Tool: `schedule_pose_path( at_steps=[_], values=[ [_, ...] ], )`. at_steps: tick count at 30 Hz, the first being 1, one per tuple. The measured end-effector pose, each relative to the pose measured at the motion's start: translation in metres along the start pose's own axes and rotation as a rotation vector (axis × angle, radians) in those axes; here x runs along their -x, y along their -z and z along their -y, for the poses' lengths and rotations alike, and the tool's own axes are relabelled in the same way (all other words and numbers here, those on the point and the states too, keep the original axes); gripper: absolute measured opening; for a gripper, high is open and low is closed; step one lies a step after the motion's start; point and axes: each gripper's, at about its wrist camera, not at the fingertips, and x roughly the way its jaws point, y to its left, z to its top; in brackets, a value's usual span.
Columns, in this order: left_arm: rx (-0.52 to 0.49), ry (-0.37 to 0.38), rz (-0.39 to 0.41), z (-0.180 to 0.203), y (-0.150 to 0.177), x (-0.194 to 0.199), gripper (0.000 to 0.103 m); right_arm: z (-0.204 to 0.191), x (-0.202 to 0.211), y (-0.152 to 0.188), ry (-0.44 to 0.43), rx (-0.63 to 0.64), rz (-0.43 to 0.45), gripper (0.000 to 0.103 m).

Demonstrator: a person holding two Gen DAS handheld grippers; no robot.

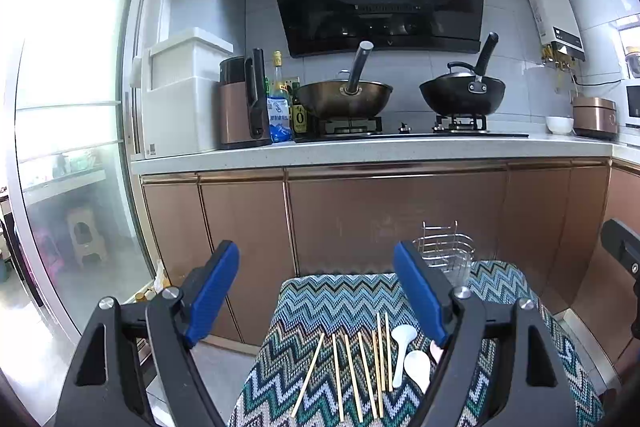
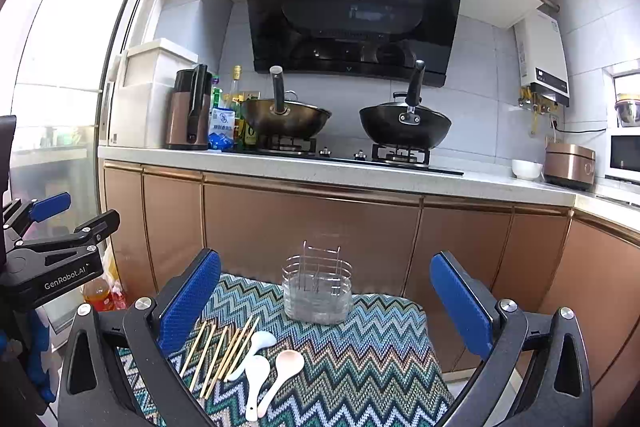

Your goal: Organize utensils

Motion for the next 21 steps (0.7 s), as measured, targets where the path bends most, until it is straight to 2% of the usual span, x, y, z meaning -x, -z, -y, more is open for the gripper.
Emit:
schedule_pose_path(
  at_steps=[8, 10, 13, 16, 21],
  values=[
    [-0.001, -0.007, -0.034, -0.001, -0.004, -0.023, 0.079, 0.003, -0.022, -0.002, -0.02, 0.014, -0.023, 0.103],
    [0.009, 0.006, -0.057, -0.004, -0.005, -0.032, 0.079, 0.006, -0.031, 0.0, -0.033, 0.015, -0.043, 0.103],
    [0.015, -0.012, -0.07, -0.01, -0.004, -0.045, 0.079, 0.013, -0.049, 0.007, -0.058, 0.014, -0.094, 0.103],
    [0.003, -0.016, -0.125, -0.013, 0.0, -0.065, 0.079, 0.022, -0.07, 0.019, -0.08, 0.007, -0.161, 0.102],
    [0.009, 0.042, -0.268, -0.012, 0.022, -0.106, 0.079, 0.03, -0.104, 0.044, -0.141, -0.022, -0.284, 0.09]
  ],
)
